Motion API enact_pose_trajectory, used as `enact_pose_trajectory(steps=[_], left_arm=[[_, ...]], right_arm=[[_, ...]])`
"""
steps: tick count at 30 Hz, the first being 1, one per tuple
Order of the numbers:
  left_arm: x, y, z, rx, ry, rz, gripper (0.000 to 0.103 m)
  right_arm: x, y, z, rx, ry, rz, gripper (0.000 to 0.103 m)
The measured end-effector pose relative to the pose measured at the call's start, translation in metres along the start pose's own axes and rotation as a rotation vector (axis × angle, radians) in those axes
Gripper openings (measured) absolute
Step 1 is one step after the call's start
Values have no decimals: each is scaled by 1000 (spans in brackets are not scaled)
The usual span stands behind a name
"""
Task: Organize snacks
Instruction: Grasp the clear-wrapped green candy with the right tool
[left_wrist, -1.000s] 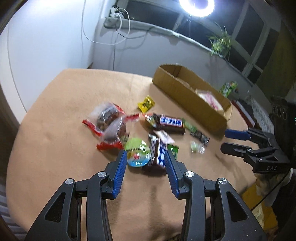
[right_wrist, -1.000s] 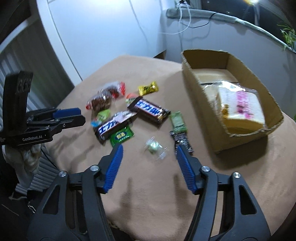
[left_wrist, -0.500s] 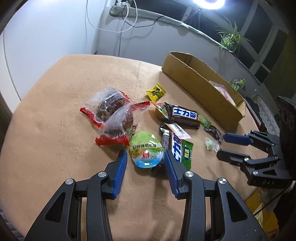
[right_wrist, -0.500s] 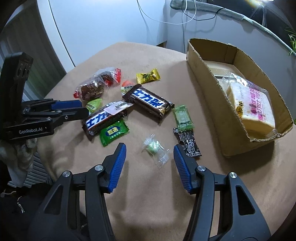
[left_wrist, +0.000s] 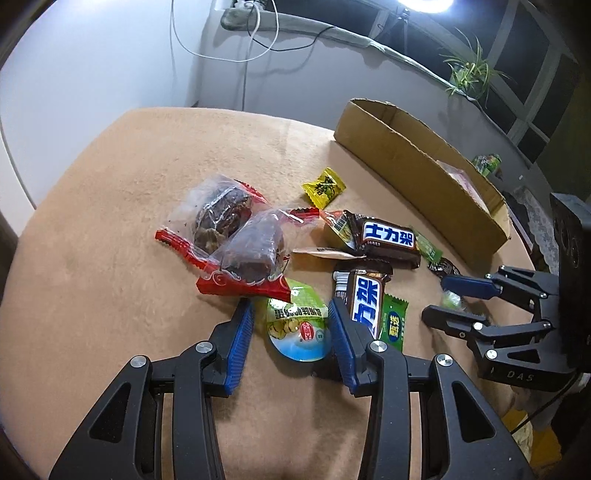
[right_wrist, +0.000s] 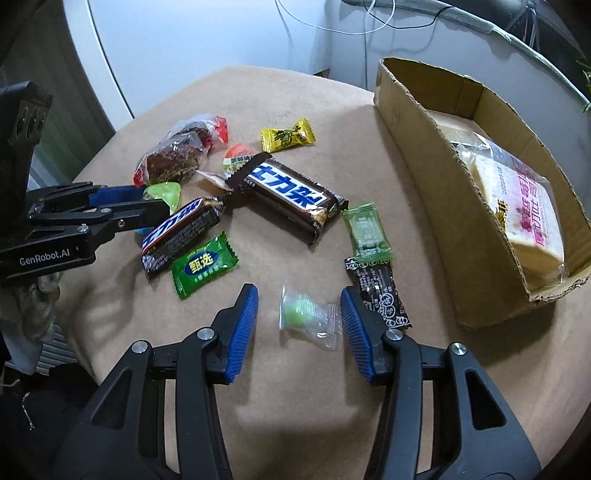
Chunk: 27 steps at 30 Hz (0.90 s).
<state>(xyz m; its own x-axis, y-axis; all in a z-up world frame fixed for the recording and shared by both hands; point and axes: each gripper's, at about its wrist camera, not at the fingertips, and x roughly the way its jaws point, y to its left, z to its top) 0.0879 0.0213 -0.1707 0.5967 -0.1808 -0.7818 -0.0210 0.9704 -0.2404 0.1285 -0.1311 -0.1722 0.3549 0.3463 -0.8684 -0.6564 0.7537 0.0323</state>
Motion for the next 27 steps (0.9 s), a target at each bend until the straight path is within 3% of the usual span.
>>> enact_pose_trajectory(steps=[7,8,9,11,27], left_arm=[[2,1,-6,25,6,11,36],[3,-1,-9,41,-1,25,35],[2,-2,-10,51,-9,31,33],[1,-4,-10,50,-12,20,23],[-14,2,-13,4,-50,-10,23]], right_arm=[[-3,-2,-3,4,-7,-12,31],[-3,-2,-2,4,-8,-16,26],[-3,-2,-3,3,-8,-25,13],[-5,-2,-3,7,-10,-25,13],[-27,-4,-5,55,-68,6,13]])
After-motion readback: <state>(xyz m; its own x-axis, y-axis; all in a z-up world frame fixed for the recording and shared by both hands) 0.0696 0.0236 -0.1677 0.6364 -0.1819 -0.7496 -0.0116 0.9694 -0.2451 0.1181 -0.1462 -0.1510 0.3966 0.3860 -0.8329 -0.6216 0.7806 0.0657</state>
